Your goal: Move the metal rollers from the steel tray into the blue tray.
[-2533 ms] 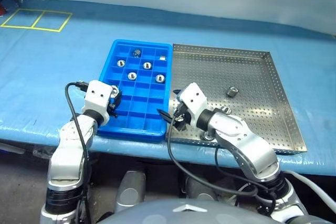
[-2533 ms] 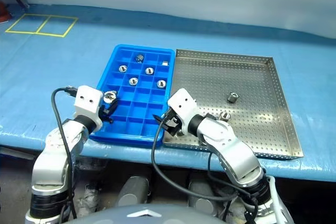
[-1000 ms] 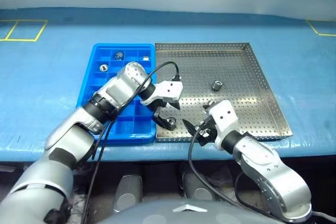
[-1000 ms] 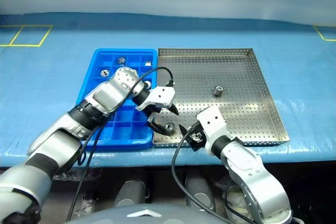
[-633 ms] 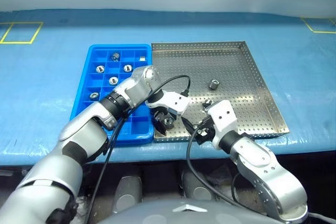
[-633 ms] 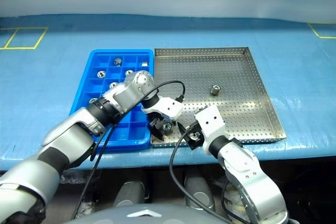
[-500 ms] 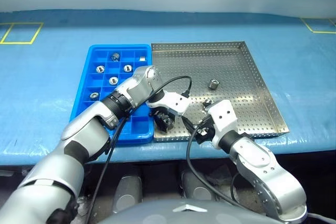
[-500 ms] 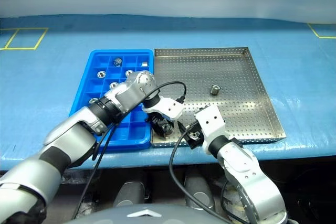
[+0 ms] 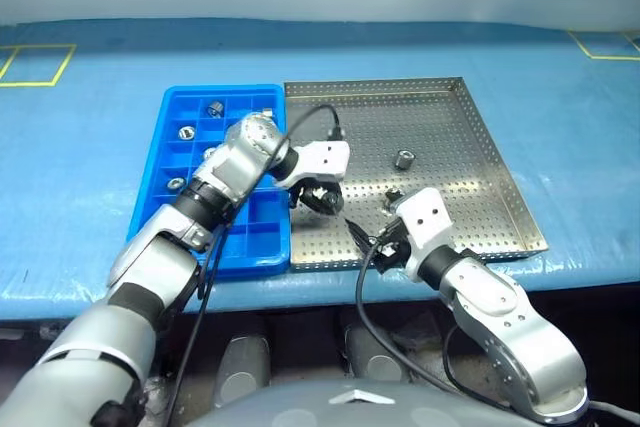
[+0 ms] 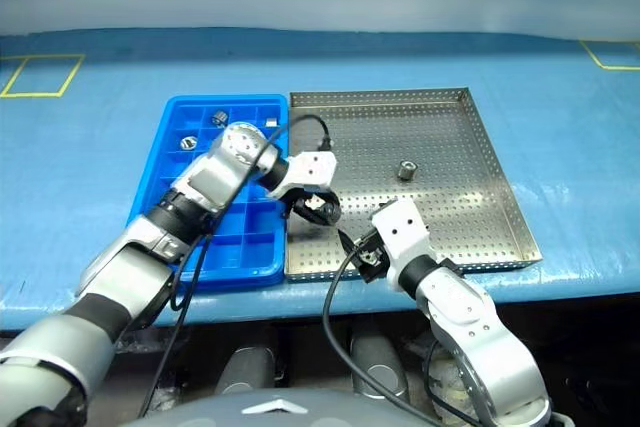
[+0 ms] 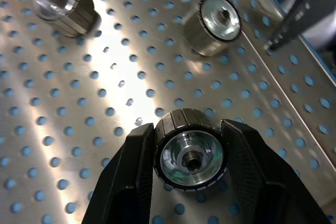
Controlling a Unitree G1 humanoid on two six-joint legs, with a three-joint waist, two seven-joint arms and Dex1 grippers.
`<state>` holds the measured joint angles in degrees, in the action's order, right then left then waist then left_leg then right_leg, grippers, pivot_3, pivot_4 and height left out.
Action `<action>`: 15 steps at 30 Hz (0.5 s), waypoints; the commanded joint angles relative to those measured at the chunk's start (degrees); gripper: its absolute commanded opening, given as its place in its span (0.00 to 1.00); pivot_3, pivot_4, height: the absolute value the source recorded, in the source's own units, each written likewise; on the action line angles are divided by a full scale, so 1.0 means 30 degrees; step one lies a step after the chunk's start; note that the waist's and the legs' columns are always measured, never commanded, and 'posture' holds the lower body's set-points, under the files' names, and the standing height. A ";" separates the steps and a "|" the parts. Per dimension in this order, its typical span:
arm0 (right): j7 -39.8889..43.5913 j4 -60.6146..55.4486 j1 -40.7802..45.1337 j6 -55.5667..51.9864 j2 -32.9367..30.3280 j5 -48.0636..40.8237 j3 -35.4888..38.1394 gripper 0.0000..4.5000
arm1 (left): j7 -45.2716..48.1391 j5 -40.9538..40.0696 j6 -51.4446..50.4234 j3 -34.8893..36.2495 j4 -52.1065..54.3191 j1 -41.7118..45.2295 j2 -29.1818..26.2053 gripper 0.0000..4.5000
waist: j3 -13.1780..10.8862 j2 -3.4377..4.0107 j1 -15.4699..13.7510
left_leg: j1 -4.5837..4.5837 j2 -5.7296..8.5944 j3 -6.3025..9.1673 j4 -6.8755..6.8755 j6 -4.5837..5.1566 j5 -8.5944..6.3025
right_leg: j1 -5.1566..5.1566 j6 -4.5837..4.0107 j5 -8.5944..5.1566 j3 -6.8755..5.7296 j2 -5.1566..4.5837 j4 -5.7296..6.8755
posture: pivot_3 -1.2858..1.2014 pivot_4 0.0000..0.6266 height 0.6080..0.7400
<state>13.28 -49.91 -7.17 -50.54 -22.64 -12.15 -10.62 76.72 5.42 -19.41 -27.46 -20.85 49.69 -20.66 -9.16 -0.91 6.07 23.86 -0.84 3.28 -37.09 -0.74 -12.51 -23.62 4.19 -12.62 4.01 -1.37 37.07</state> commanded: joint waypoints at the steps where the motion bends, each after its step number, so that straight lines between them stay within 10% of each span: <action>1: 0.0468 -0.0128 0.0424 0.0234 -0.0176 -0.0211 -0.0013 1.00 | -0.3254 -0.0705 -0.1817 0.2887 0.3329 -0.1615 -0.0378 0.39 | -0.0001 0.0002 -0.0104 | -0.0002 0.0000 0.0007 0.0005 0.0000 0.0000 | 0.0004 0.0017 0.0009 -0.0005 0.0000 0.0003 | 0.50 0.24 1.00; 15: 0.3641 0.4065 0.4606 0.2862 0.0101 -0.0292 -0.2779 1.00 | -1.8465 0.0677 -0.7438 1.0989 1.7528 -1.2501 0.3360 0.39 | -0.0010 -0.0013 -0.1871 | -0.0033 0.0018 0.0024 -0.0024 -0.0014 0.0007 | 0.0059 0.0051 0.0043 -0.0031 -0.0026 -0.0003 | 0.58 0.24 1.00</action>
<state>22.86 -37.13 5.71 -44.66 -22.76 -12.66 -18.44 23.72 6.84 -40.55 4.66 25.78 12.62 -11.28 -9.19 -0.95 0.46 23.77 -0.78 3.36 -37.16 -0.78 -12.49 -23.44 4.34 -12.48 3.91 -1.45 37.06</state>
